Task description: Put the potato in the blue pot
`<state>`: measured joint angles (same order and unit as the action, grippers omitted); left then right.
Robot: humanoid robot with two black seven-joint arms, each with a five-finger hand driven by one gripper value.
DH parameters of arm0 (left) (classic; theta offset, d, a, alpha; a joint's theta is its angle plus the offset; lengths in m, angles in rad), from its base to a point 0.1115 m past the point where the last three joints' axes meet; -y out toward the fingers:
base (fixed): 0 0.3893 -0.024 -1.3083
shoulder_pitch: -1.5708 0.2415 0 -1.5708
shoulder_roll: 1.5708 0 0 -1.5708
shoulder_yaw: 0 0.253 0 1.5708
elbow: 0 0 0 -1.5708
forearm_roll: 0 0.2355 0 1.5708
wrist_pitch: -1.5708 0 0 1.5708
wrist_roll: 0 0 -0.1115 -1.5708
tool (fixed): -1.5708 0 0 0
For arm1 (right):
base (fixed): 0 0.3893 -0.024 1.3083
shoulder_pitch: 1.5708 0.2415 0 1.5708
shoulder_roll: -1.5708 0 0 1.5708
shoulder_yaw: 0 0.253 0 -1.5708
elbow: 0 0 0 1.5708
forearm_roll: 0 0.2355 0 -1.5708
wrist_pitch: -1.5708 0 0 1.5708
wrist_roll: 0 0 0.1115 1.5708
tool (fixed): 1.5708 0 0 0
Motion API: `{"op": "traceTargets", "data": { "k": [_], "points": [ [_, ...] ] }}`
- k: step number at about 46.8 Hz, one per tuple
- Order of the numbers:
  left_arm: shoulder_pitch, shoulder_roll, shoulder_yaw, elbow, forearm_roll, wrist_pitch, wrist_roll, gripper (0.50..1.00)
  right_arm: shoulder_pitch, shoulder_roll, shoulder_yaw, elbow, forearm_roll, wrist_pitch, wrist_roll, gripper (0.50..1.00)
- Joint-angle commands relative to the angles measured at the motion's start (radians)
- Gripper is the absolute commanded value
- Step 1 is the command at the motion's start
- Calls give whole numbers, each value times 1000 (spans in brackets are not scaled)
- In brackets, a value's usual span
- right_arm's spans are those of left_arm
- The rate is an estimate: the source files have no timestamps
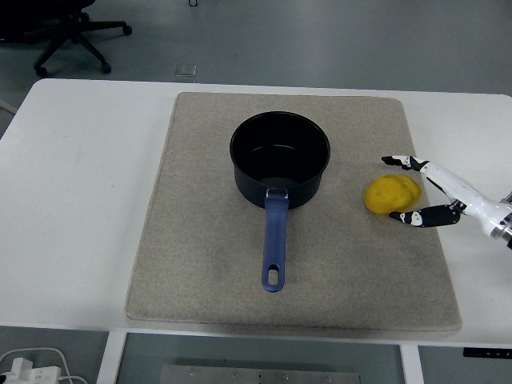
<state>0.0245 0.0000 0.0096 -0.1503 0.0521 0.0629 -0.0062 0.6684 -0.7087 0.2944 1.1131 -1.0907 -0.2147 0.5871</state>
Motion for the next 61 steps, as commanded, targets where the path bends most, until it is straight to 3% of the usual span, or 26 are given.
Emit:
{"op": "traceTargets", "data": {
  "k": [1,16,33,38,53,61],
  "points": [
    [0,0,1,0,0,0,0,996,-1,0,0,1,0,0,0,901],
    [0,0,0,0,0,0,0,996,-7,9,0,1,-8,-2,2,899],
    [0,0,0,0,0,0,0,996,-12,9,-3,-1,-9,-2,2,795],
    [0,0,0,0,0,0,0,996,-10,9,-9,-1,-9,-3,3,744],
    [0,0,0,0,0,0,0,996,-9,31,-31,-42,-11,-15,10,509],
    [0,0,0,0,0,0,0,996,-3,29,-29,-44,-8,-11,7,500]
  ]
}}
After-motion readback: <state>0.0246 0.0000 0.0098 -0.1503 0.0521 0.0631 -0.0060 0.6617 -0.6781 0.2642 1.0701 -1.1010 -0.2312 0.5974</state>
